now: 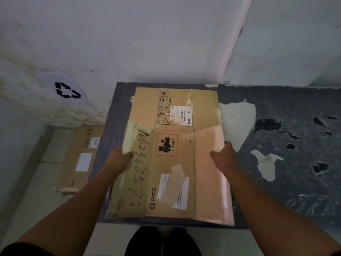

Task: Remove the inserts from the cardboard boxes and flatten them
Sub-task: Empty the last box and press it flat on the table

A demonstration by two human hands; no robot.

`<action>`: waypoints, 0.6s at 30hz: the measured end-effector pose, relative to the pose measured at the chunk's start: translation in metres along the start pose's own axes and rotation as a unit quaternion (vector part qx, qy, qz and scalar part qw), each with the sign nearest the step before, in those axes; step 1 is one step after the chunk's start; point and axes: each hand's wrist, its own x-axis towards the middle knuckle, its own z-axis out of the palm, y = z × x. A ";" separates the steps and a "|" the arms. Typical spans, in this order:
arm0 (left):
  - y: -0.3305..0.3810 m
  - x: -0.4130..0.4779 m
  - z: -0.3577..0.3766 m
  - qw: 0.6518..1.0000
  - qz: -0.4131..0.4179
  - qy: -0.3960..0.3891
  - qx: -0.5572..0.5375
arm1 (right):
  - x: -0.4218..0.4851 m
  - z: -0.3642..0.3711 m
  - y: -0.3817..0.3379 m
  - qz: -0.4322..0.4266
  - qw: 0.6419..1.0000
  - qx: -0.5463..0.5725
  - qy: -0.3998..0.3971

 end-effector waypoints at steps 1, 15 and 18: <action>0.007 -0.007 0.001 1.000 0.015 0.001 0.001 | -0.004 -0.003 -0.006 -0.025 1.000 -0.001 -0.002; 0.018 -0.073 -0.100 0.973 0.121 0.192 -0.036 | -0.097 -0.008 -0.119 -0.189 0.977 0.096 0.023; 0.005 -0.085 -0.137 0.964 0.119 0.232 -0.056 | -0.122 0.005 -0.151 -0.228 0.967 0.117 0.013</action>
